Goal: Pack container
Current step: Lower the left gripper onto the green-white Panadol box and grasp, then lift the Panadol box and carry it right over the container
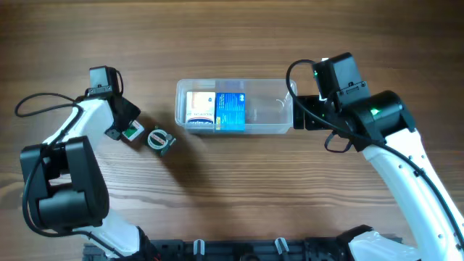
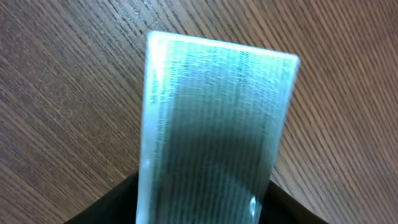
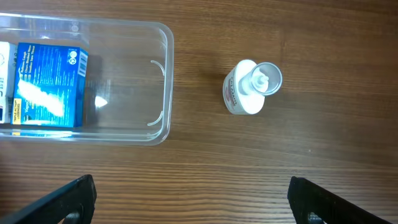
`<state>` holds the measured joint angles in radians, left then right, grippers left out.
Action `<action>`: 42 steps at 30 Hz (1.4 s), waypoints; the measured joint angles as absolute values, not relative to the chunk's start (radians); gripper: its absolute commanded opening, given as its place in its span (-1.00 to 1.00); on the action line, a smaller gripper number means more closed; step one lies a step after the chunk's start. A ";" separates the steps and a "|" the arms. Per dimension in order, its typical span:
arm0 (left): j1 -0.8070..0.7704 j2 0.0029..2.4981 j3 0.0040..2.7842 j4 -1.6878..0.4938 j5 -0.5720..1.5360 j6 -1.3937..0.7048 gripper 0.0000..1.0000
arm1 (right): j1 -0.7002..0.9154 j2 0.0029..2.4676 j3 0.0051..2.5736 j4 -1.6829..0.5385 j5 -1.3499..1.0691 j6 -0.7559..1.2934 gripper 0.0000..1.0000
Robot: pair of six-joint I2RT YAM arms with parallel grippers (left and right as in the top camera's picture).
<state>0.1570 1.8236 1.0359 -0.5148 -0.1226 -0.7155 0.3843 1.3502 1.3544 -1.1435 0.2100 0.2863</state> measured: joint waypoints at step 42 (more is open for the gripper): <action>-0.056 1.116 1.035 -0.280 0.389 -0.173 -0.11 | 0.384 1.350 1.350 -1.084 0.210 0.286 0.99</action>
<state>-0.0555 1.1164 1.0351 -0.2802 0.3893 -0.1730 0.3843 1.3502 1.3499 -1.0836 0.2100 0.2863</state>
